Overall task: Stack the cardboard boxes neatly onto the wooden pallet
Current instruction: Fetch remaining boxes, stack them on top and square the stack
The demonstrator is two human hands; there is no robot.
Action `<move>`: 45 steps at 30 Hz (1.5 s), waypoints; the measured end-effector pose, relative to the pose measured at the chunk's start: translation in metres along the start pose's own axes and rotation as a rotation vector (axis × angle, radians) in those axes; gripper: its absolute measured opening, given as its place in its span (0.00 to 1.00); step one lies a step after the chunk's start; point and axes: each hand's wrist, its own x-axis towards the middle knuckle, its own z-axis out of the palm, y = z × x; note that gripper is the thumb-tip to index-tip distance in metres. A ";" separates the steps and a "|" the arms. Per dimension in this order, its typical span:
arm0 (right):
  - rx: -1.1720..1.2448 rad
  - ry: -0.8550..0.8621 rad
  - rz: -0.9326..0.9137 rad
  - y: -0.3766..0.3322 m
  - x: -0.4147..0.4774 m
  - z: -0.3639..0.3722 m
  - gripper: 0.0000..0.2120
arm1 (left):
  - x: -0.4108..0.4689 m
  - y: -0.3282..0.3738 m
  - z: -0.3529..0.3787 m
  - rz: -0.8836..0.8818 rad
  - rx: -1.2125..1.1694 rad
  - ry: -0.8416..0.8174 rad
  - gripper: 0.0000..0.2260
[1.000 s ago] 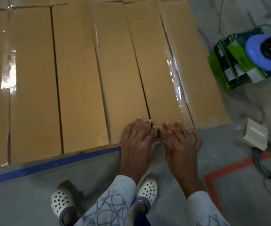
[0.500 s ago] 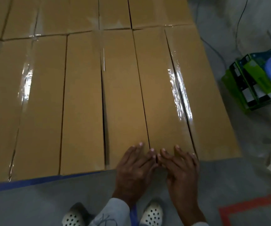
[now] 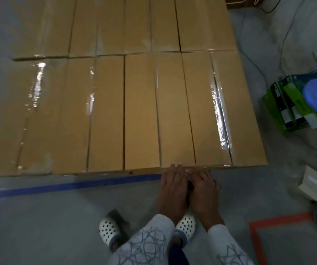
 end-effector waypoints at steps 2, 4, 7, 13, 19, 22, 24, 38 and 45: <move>0.084 -0.026 -0.010 -0.038 -0.037 -0.010 0.21 | -0.049 -0.011 -0.042 -0.063 -0.070 0.008 0.23; 0.166 -0.047 0.006 -0.077 -0.082 -0.011 0.16 | -0.101 -0.031 -0.080 -0.145 -0.107 -0.047 0.24; 0.231 -0.252 0.048 -0.142 -0.142 -0.025 0.16 | -0.166 -0.074 -0.135 -0.305 -0.159 -0.089 0.26; 0.150 -0.428 -0.127 -0.271 -0.224 -0.027 0.17 | -0.274 -0.172 -0.234 -0.491 -0.329 -0.036 0.25; 0.078 -0.426 -0.334 -0.418 -0.206 -0.014 0.17 | -0.292 -0.283 -0.315 -0.592 -0.446 -0.038 0.18; 0.053 -0.378 -0.408 -0.485 -0.180 -0.010 0.17 | -0.287 -0.334 -0.344 -0.660 -0.557 0.047 0.14; 0.016 -0.371 -0.412 -0.522 -0.158 -0.002 0.18 | -0.281 -0.364 -0.358 -0.672 -0.617 0.067 0.12; 0.025 -0.468 -0.424 -0.796 -0.012 0.072 0.19 | -0.182 -0.633 -0.490 -0.653 -0.672 0.147 0.09; 0.139 -0.337 -0.198 -0.888 0.058 0.119 0.19 | -0.103 -0.780 -0.545 -0.508 -0.784 0.065 0.05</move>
